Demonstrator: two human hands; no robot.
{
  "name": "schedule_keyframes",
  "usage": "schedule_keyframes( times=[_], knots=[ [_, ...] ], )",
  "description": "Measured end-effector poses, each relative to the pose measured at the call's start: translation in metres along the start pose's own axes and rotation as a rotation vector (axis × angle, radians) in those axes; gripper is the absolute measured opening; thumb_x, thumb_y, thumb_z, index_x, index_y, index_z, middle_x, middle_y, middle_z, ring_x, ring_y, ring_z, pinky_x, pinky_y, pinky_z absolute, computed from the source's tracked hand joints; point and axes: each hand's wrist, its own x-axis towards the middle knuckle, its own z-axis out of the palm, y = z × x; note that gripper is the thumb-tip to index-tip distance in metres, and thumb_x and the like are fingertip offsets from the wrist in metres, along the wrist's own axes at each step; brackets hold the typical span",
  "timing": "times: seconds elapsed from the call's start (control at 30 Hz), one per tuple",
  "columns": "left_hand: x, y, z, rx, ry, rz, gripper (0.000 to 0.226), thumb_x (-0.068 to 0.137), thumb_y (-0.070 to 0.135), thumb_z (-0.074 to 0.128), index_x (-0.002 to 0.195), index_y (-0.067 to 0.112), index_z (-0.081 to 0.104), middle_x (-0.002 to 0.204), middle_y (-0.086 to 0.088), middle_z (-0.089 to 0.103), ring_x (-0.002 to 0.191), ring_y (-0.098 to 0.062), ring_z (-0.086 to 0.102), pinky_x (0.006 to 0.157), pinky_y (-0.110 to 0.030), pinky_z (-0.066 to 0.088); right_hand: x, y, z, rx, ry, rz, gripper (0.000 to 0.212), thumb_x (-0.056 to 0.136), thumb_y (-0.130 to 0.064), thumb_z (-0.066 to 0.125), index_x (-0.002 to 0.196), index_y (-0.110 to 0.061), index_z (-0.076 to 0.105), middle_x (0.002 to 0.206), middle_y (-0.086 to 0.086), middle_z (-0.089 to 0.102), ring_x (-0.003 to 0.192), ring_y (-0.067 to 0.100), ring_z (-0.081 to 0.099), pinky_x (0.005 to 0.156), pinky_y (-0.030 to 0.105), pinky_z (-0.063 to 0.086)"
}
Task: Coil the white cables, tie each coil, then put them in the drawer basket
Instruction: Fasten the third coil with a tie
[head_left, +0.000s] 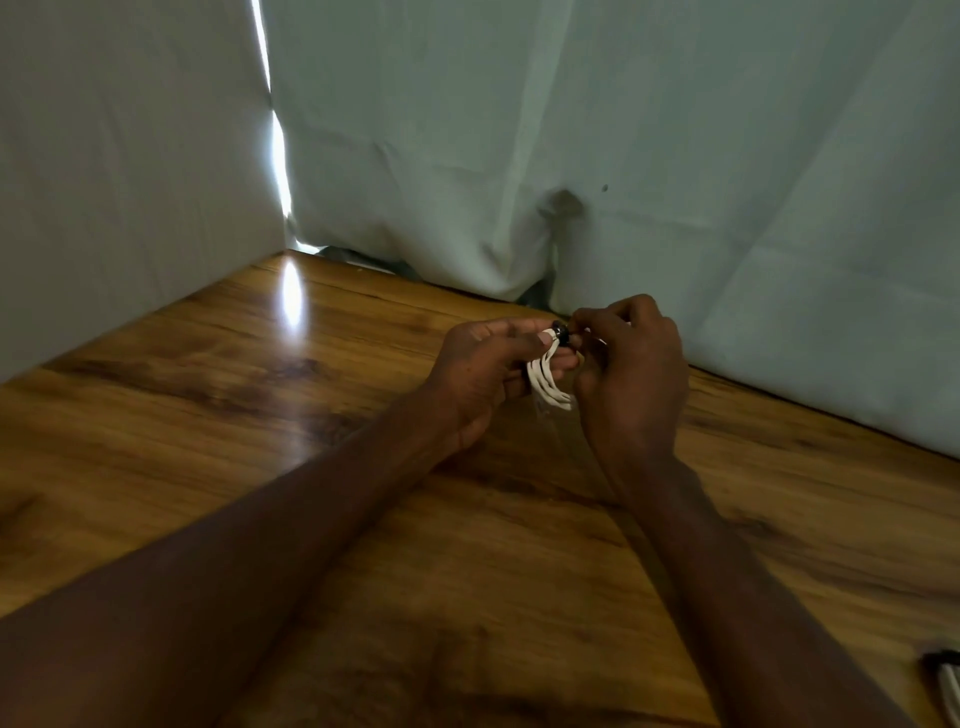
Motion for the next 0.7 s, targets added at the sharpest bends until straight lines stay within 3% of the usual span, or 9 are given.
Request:
schedule_keyframes(
  times=[0.1,0.27,0.43,0.7],
  knots=[
    [0.0002,0.0001,-0.0026,0.003,0.0,-0.004,0.027,0.098,0.0,0.062,0.124,-0.006,0.065,0.108,-0.023,0.076,0.091,-0.025,0.078,0.079,-0.031,0.063,0.0024,0.0022,0.0012,0.052,-0.02,-0.018,0.021,0.085,-0.017,0.065,0.1,-0.023,0.078,0.095,-0.002,0.062,0.086,0.023,0.055,0.062,0.03,0.033],
    [0.003,0.0023,-0.0038,-0.026,0.018,-0.019,0.028,0.098,0.0,0.061,0.124,-0.006,0.066,0.11,-0.025,0.075,0.096,-0.028,0.077,0.084,-0.033,0.064,0.0021,0.005,0.0066,0.194,0.035,0.126,0.009,0.088,-0.017,0.072,0.094,-0.02,0.077,0.095,-0.002,0.067,0.083,0.018,0.065,0.073,0.039,0.051],
    [0.0057,0.0007,-0.0041,-0.064,0.059,-0.039,0.028,0.097,-0.003,0.061,0.124,-0.009,0.064,0.109,-0.027,0.075,0.091,-0.028,0.077,0.082,-0.033,0.064,0.002,0.0057,0.009,0.176,-0.019,0.118,0.013,0.087,-0.016,0.07,0.096,-0.02,0.078,0.098,0.0,0.064,0.087,0.017,0.064,0.072,0.029,0.043],
    [0.0021,0.0005,-0.0023,-0.048,0.054,-0.026,0.03,0.097,-0.002,0.062,0.125,-0.009,0.065,0.101,-0.02,0.077,0.081,-0.02,0.077,0.075,-0.03,0.064,0.0016,0.0029,0.0049,0.145,-0.027,0.047,0.023,0.089,-0.022,0.064,0.107,-0.021,0.078,0.1,0.001,0.06,0.092,0.022,0.06,0.071,0.033,0.045]
  ],
)
